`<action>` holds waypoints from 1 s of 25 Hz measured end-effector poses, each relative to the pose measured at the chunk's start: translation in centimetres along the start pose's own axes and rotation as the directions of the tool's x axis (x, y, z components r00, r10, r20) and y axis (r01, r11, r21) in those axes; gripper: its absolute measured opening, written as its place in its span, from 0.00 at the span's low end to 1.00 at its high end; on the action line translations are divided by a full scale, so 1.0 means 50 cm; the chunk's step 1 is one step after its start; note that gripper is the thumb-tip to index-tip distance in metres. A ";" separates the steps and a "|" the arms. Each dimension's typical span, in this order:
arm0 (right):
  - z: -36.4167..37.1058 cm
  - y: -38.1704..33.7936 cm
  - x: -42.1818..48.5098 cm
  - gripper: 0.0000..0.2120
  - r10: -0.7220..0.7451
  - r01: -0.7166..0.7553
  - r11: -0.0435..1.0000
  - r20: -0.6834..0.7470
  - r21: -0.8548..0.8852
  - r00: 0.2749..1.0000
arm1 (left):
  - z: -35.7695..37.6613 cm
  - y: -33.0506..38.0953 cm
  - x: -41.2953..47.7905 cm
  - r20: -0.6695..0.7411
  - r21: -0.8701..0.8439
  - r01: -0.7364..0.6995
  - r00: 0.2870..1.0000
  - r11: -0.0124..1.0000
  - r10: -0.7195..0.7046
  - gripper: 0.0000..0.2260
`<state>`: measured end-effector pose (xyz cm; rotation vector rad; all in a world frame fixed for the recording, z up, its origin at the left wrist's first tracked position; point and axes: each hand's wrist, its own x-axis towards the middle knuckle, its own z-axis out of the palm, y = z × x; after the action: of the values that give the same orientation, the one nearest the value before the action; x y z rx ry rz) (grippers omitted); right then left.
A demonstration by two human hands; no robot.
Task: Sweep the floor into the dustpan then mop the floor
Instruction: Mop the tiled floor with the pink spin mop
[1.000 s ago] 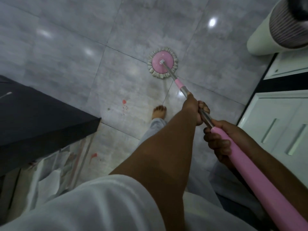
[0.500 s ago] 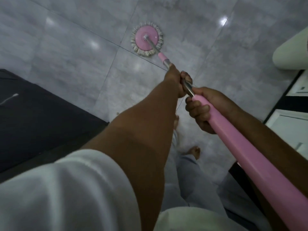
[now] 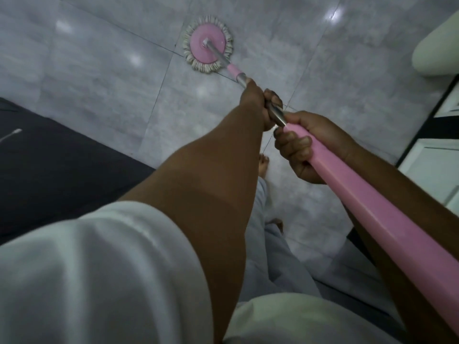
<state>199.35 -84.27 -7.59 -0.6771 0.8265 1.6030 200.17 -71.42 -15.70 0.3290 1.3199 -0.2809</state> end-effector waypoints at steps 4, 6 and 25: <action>-0.092 0.145 -0.089 0.14 -0.009 0.010 0.998 -0.006 0.056 1.000 | -0.037 -0.166 -0.048 0.004 0.077 0.057 0.998 0.995 -0.058 0.26; -0.139 0.225 -0.131 0.14 -0.028 0.031 0.994 -0.035 0.101 0.999 | -0.058 -0.259 -0.076 0.012 0.116 0.104 0.994 0.988 -0.106 0.26; -0.148 0.500 -0.156 0.15 -0.006 0.016 0.998 -0.152 0.065 0.988 | -0.268 -0.419 -0.170 0.057 0.064 0.153 0.986 0.986 -0.156 0.25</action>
<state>176.12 -97.27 -1.92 -0.7615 0.9808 1.5209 178.19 -85.36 -11.87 0.2661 1.2802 -0.4584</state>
